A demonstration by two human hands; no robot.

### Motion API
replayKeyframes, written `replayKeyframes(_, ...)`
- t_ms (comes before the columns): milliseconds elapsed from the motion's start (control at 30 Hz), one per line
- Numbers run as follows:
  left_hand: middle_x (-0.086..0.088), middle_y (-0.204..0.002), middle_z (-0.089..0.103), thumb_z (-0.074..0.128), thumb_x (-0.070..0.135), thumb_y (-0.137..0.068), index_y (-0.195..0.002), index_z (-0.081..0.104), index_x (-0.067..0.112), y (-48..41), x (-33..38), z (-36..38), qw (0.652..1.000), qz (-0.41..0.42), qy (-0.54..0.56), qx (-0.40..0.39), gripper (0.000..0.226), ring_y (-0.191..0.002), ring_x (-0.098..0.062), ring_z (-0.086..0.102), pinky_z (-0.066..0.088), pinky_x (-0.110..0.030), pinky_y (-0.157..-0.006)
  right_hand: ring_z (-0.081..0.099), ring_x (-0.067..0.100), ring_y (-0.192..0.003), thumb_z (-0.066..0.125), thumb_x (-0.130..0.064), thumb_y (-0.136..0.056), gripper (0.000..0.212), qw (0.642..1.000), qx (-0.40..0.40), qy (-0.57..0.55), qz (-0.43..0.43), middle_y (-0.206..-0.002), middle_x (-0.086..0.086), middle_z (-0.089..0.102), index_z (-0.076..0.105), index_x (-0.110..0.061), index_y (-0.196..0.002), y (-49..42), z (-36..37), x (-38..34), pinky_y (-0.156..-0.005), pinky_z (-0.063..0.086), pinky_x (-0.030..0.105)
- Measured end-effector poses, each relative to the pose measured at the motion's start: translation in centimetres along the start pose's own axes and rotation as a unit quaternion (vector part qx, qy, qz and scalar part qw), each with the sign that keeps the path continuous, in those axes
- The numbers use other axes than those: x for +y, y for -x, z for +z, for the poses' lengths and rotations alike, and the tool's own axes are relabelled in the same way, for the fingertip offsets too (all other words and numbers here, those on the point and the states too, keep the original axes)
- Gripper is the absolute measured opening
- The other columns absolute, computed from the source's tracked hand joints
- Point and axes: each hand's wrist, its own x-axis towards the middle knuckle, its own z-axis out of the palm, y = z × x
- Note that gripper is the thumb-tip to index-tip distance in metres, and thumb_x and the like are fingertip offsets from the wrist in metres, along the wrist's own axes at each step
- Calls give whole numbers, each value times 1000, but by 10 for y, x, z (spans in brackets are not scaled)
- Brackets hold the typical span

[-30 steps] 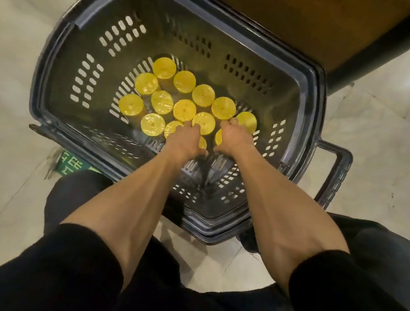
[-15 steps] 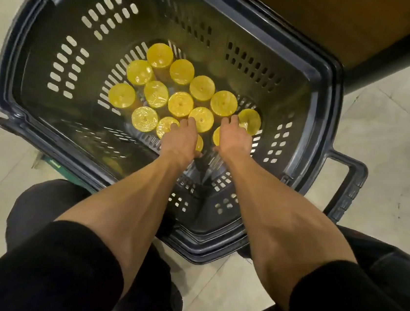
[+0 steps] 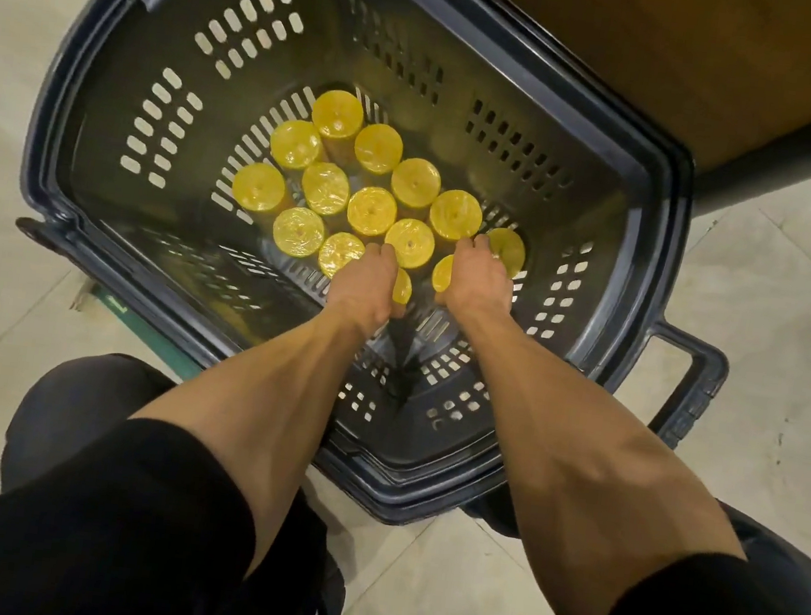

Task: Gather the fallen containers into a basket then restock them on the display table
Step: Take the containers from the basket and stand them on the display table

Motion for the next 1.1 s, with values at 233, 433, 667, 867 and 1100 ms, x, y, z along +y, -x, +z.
replayKeyframes(233,-15,-120,57,81,33,-75,-120,49,5,45,-3,-60,999,-10,47,-1,62,-109,-35,58,46,-41,-83,57,36,-114,87,-31,-70,70,997,-9,-74,10,-124,15,54,50,-15,-127,45,-57,12,-91,49,43)
replayKeyframes(433,-14,-122,59,82,35,-73,-123,52,7,137,-11,-138,994,-13,100,32,64,-111,-34,59,47,-41,-88,56,33,-112,85,-38,-70,72,996,21,-82,-8,-121,14,60,49,-20,-130,133,-130,1,-85,48,40)
replayKeyframes(667,-9,-116,64,84,45,-70,-121,58,14,260,0,-241,979,6,182,86,66,-104,-31,62,48,-39,-83,59,23,-107,81,-59,-66,75,981,72,-182,-3,-120,1,63,52,-26,-127,258,-225,-28,-78,48,34)
replayKeyframes(867,-8,-108,60,83,31,-75,-122,59,7,374,25,-332,964,25,233,124,58,-98,-27,57,40,-30,-78,61,17,-101,79,-64,-62,68,956,128,-265,9,-112,-8,65,57,-33,-119,367,-304,-44,-80,52,36)
replayKeyframes(1100,-7,-122,58,82,47,-70,-127,54,15,462,54,-386,963,48,199,174,71,-109,-26,56,42,-32,-80,61,16,-98,83,-61,-60,66,921,204,-332,11,-110,-6,64,59,-34,-116,468,-377,-27,-82,54,39)
